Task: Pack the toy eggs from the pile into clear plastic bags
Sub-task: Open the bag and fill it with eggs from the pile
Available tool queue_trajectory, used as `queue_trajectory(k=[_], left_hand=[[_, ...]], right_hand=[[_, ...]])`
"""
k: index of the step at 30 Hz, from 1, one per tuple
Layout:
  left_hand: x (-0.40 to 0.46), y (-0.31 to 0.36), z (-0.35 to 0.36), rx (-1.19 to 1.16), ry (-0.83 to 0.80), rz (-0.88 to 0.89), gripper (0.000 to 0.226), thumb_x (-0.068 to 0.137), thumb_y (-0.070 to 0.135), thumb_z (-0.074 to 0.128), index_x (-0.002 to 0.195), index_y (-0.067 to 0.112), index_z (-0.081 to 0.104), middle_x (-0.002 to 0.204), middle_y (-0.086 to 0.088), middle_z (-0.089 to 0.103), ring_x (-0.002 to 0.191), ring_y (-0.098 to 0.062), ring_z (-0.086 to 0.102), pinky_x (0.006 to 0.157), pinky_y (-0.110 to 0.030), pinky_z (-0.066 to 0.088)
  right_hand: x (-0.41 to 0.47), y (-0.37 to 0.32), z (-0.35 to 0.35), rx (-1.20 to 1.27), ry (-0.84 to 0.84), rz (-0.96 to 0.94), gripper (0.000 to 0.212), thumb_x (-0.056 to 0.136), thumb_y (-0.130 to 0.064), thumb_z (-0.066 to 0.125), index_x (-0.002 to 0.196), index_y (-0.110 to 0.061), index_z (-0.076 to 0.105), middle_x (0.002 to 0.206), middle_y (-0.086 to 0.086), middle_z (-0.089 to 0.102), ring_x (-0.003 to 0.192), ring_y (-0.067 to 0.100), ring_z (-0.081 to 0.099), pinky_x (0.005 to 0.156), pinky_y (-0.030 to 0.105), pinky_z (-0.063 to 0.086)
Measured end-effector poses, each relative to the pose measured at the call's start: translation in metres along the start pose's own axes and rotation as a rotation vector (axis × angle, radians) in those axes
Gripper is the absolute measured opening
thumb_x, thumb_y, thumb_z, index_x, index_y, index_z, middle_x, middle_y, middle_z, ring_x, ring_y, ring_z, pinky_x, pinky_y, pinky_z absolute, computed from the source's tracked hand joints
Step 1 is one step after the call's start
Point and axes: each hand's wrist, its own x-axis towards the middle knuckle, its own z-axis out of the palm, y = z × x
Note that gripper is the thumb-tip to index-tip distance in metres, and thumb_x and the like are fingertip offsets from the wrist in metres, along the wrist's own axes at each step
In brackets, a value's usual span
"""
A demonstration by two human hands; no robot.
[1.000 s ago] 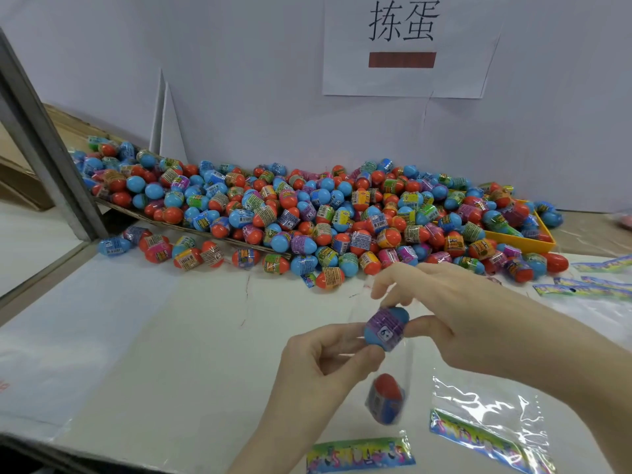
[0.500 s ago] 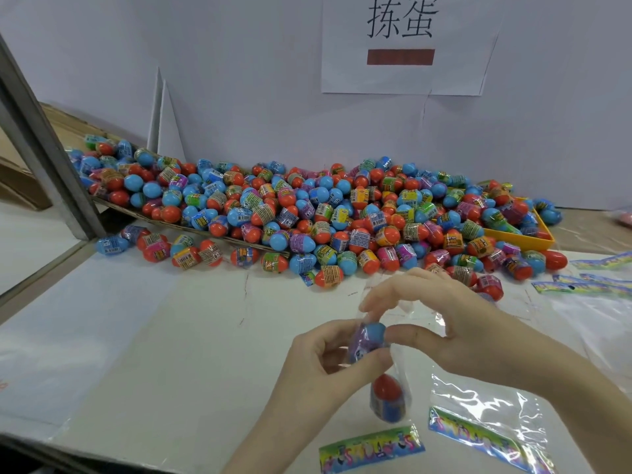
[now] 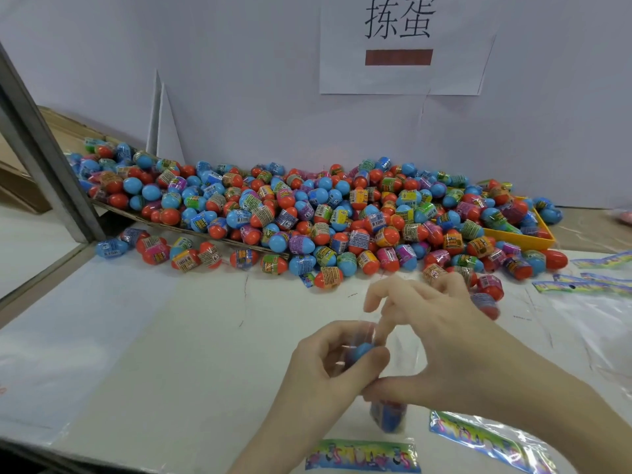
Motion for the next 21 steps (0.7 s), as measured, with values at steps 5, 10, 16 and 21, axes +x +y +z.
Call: queue_trajectory(k=[5,10,16,21], left_hand=[[0.000,-0.001,0.001,-0.017,-0.016,0.019,0.010,0.068,0.022,0.071,0.078,0.021,0.073,0.072,-0.004,0.070,0.066,-0.016,0.066,0.058,-0.029,0.055],[0.001,-0.006,0.000,-0.015,0.031,0.019,0.007,0.071,0.019,0.078,0.075,0.023,0.074,0.076,-0.003,0.073,0.072,-0.015,0.068,0.070,-0.031,0.055],[0.003,-0.010,-0.006,-0.081,0.105,0.000,0.022,0.060,0.025,0.073,0.081,0.018,0.072,0.077,-0.004,0.074,0.071,-0.016,0.071,0.064,-0.020,0.055],[0.006,-0.012,-0.005,-0.120,0.110,0.008,0.033,0.047,0.038,0.072,0.076,0.023,0.074,0.080,-0.003,0.075,0.073,-0.016,0.071,0.064,-0.019,0.054]], right_hand=[[-0.004,0.001,0.008,0.185,0.035,-0.007,0.046,0.067,-0.057,0.066,0.093,-0.044,0.029,0.088,-0.024,0.066,0.102,-0.026,0.021,0.084,0.004,0.010],[-0.004,0.003,0.002,0.323,-0.011,-0.044,0.028,0.067,-0.059,0.064,0.088,-0.049,0.049,0.093,-0.024,0.062,0.101,-0.013,0.043,0.088,0.018,0.020],[0.004,0.085,0.000,0.232,0.661,0.540,0.015,0.081,-0.029,0.067,0.085,-0.014,0.065,0.084,0.002,0.068,0.076,0.008,0.058,0.070,0.023,0.047],[-0.004,0.123,0.030,-0.127,0.178,0.841,0.033,0.075,-0.039,0.071,0.089,-0.013,0.055,0.088,0.002,0.047,0.075,0.020,0.047,0.060,0.030,0.035]])
